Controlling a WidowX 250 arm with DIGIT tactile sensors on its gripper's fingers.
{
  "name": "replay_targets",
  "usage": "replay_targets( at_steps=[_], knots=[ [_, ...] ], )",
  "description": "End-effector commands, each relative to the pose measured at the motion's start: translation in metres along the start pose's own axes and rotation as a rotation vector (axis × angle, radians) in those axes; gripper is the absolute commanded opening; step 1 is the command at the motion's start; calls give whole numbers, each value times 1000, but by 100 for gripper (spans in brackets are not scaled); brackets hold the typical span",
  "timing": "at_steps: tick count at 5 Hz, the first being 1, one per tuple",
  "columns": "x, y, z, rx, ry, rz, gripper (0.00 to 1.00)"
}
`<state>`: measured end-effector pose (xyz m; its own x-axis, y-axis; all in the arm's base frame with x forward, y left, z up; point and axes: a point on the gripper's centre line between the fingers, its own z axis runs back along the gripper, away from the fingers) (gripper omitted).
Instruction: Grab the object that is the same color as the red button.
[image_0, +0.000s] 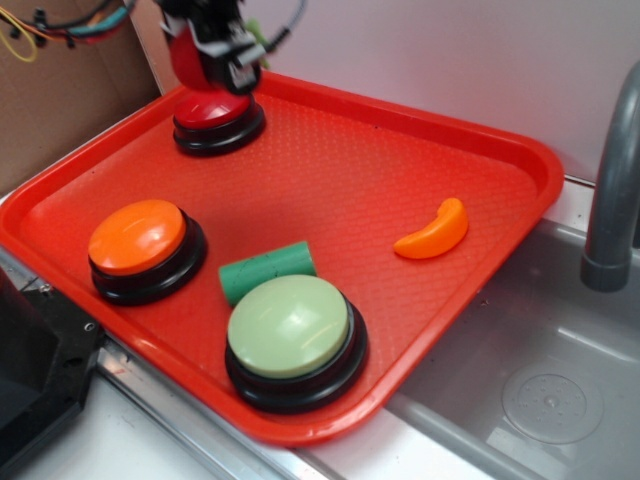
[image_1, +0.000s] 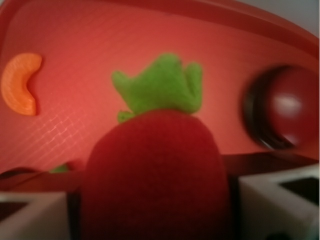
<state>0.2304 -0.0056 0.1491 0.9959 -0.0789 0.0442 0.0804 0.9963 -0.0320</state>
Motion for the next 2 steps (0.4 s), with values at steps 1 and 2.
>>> replay_targets(
  at_steps=[1, 2],
  knots=[
    [-29, 11, 58, 20, -178, 227, 0],
    [-28, 5, 50, 61, -123, 255, 0]
  ],
)
